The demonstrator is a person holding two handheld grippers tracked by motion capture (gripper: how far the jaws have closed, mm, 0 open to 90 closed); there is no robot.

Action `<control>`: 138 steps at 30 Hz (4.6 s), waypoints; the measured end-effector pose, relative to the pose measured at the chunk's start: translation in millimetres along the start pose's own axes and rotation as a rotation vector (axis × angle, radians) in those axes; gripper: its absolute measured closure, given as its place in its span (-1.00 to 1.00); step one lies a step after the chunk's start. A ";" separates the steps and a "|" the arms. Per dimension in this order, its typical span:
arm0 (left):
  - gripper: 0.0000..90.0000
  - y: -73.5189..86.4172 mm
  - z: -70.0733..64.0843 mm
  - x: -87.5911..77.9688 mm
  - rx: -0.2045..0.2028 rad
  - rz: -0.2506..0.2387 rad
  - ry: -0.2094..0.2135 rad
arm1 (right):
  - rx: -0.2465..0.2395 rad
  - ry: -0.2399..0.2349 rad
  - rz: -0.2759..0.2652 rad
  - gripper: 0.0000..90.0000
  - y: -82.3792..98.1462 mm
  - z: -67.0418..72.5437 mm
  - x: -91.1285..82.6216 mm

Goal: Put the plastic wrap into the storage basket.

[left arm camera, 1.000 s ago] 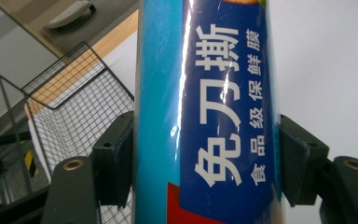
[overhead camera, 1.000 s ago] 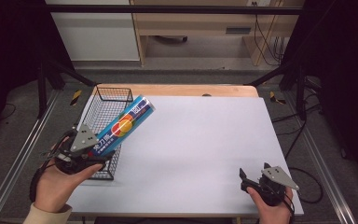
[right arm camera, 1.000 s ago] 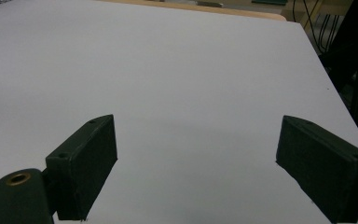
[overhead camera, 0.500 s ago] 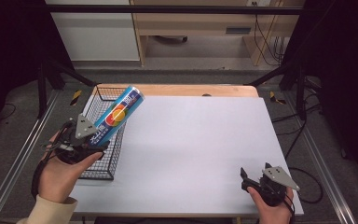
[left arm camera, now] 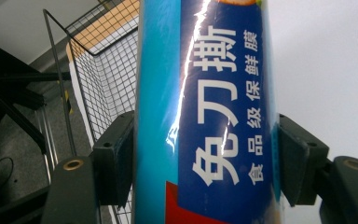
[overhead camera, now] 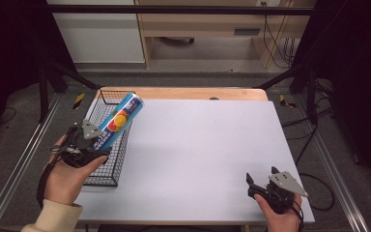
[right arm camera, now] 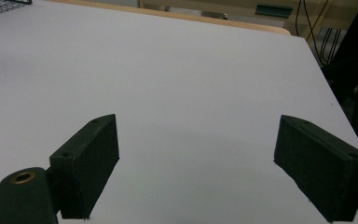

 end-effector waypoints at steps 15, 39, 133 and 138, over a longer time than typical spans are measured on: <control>-0.29 9.7 13.3 1.7 -0.050 0.030 -0.016 | 0.003 0.003 0.002 -0.69 0.7 1.1 -1.2; -0.29 21.8 19.8 13.8 -0.104 0.103 -0.012 | 0.007 0.003 0.005 -0.68 0.9 0.7 -1.1; -0.29 17.7 32.9 88.1 -0.095 0.518 0.095 | 0.005 -0.035 0.023 -0.65 1.5 4.0 2.0; -0.29 17.3 31.6 93.8 -0.081 0.529 0.118 | 0.003 -0.033 0.025 -0.65 1.7 4.2 2.0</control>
Point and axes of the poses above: each handheld gripper's, and its own axes: x roughly forward along the jaws, y roughly out of its underside, z roughly to its left, the point moved 1 cm from there along x, roughly forward along the jaws, and after that the axes turned 15 degrees about x, right-handed, at the moved point
